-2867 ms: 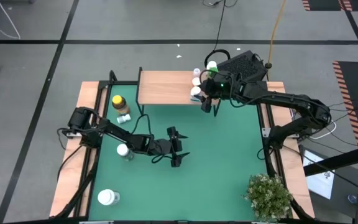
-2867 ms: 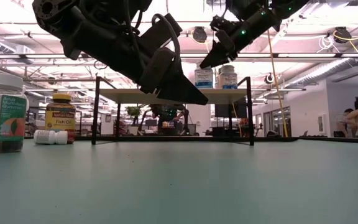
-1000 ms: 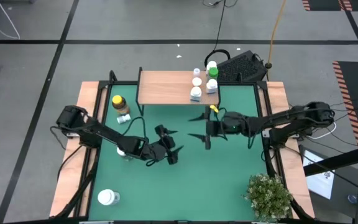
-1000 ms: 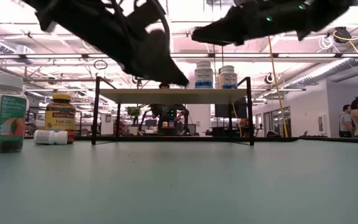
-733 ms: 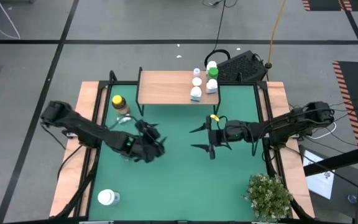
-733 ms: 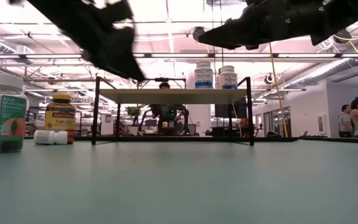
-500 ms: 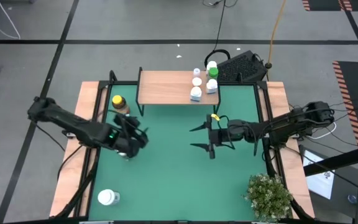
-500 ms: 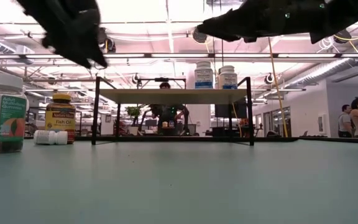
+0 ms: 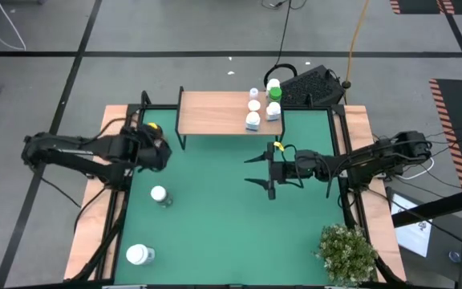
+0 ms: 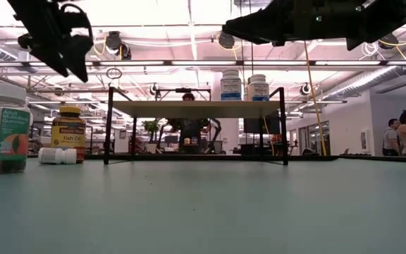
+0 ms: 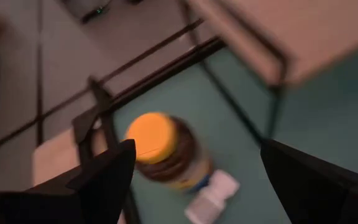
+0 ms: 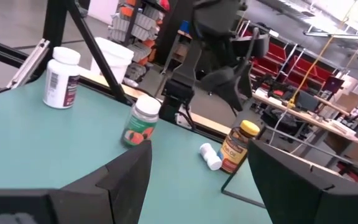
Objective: Pick and place medicine bottles onto shelf by color
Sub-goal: Put the yellow medicine bottle on the shelf
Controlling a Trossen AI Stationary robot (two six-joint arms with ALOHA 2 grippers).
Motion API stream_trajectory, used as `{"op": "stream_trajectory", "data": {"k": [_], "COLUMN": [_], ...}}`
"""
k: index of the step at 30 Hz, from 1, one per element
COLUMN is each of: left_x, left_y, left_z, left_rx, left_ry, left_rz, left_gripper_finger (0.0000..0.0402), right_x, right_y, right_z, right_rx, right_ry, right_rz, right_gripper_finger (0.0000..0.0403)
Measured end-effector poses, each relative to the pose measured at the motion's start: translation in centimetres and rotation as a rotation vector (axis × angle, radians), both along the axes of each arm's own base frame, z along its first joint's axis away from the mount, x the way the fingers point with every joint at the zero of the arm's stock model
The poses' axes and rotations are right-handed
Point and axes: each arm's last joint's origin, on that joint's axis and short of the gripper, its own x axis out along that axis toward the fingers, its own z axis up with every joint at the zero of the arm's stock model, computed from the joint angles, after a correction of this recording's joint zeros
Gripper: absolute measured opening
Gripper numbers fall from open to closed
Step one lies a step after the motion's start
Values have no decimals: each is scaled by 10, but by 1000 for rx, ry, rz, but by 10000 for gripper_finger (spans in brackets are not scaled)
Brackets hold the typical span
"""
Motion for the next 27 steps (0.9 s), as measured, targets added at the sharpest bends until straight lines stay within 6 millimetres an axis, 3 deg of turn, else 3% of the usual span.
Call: {"op": "stream_trajectory", "data": {"k": [12,22,27], "left_x": [-15,-14,-18], "left_y": [52,71,78], "left_z": [0,1,-14], "left_rx": [-126,-200,-234], "left_ry": [63,26,39], "left_rz": [191,115,130], "left_gripper_finger": [349,349,349], "right_x": [0,0,0], "right_y": [-1,-1,-1], "right_z": [-1,0,-1], "right_rx": [5,3,0], "right_ry": [8,4,6], "right_rz": [-4,-4,-4], "right_gripper_finger": [260,260,260]}}
